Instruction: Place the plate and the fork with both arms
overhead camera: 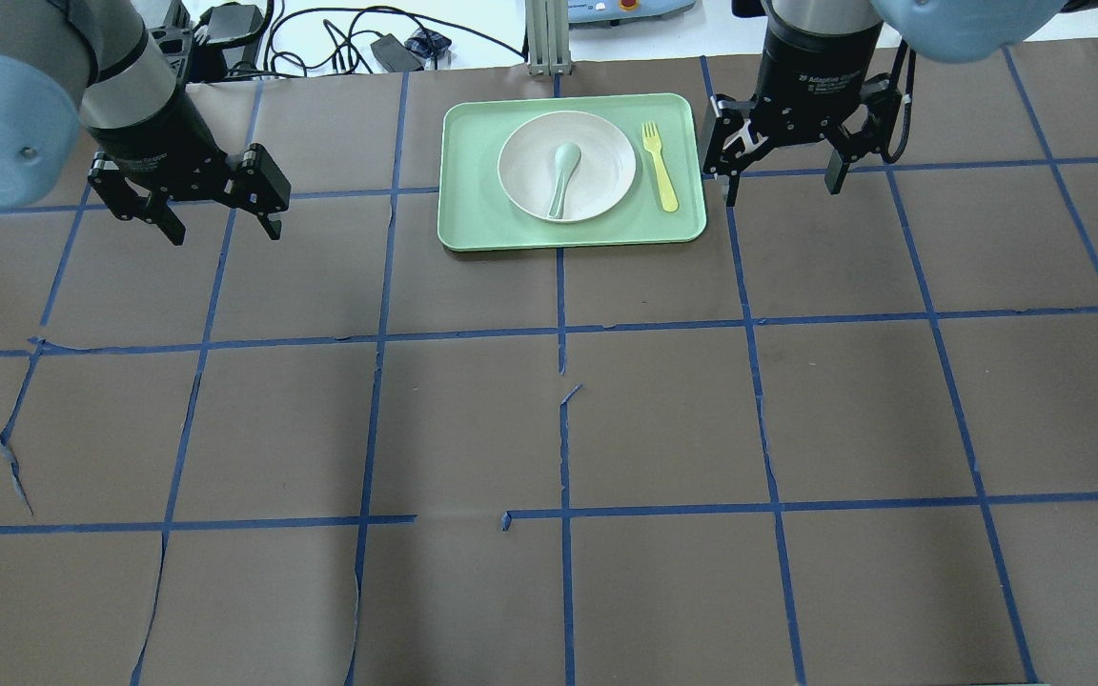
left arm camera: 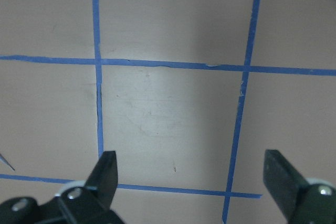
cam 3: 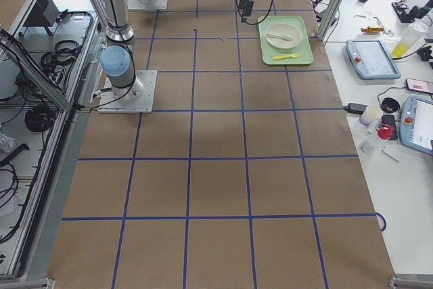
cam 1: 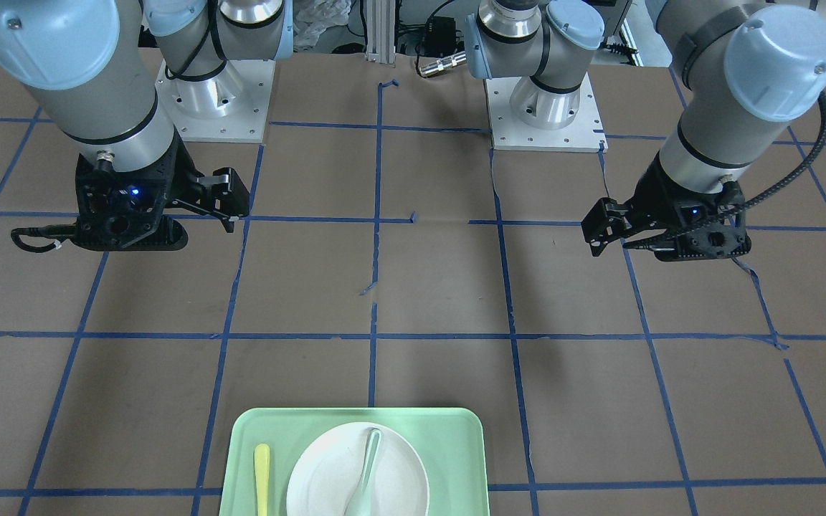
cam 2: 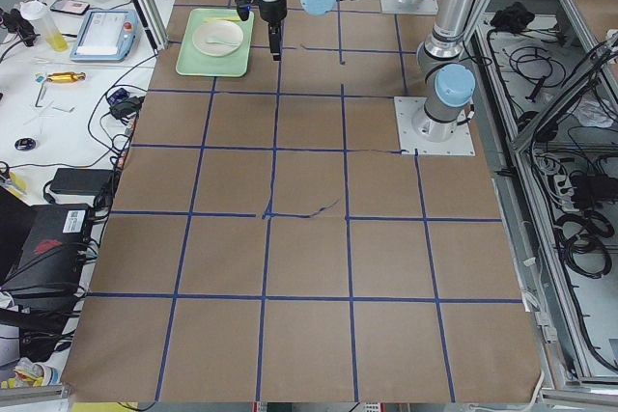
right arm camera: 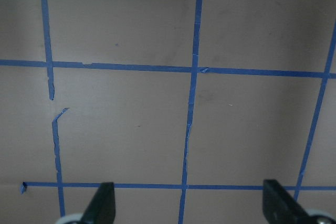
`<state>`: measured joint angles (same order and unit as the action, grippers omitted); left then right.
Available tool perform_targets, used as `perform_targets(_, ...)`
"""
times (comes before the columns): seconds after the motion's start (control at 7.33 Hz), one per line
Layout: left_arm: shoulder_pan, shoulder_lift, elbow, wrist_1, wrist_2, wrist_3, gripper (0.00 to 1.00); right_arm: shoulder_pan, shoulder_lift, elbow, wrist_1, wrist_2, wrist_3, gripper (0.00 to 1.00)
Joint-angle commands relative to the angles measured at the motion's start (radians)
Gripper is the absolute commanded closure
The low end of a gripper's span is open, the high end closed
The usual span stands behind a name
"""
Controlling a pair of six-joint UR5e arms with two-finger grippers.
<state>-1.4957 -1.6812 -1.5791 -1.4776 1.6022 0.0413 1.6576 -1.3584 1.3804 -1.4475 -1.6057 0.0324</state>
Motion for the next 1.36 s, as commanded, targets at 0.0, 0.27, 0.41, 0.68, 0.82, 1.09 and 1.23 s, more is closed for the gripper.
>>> perform_targets(0.0, -0.047, -0.005, 0.016, -0.01, -0.044, -0.004, 0.0, 0.007, -0.001, 0.042, -0.068, -0.013, -0.002, 0.0)
perform_targets(0.27, -0.058, -0.015, 0.068, -0.09, -0.128, -0.003, 0.0, 0.007, -0.001, 0.04, -0.068, -0.013, -0.003, 0.0)
perform_targets(0.41, -0.057, -0.015, 0.077, -0.104, -0.125, -0.001, 0.0, 0.005, -0.002, 0.029, -0.065, -0.014, -0.003, 0.0)
perform_targets(0.68, -0.057, -0.018, 0.07, -0.096, -0.125, 0.008, 0.0, 0.007, -0.048, 0.028, -0.053, -0.004, -0.002, 0.0)
perform_targets(0.82, -0.057, -0.021, 0.064, -0.092, -0.122, -0.001, 0.0, 0.007, -0.053, 0.026, -0.038, -0.014, -0.002, 0.0)
perform_targets(1.09, -0.057, -0.031, 0.047, -0.073, -0.078, -0.024, 0.0, 0.007, -0.065, 0.026, -0.036, -0.014, 0.0, 0.0)
perform_targets(1.23, -0.058, -0.035, 0.021, -0.014, -0.079, -0.032, 0.0, 0.007, -0.073, 0.026, -0.037, -0.016, 0.0, 0.0)
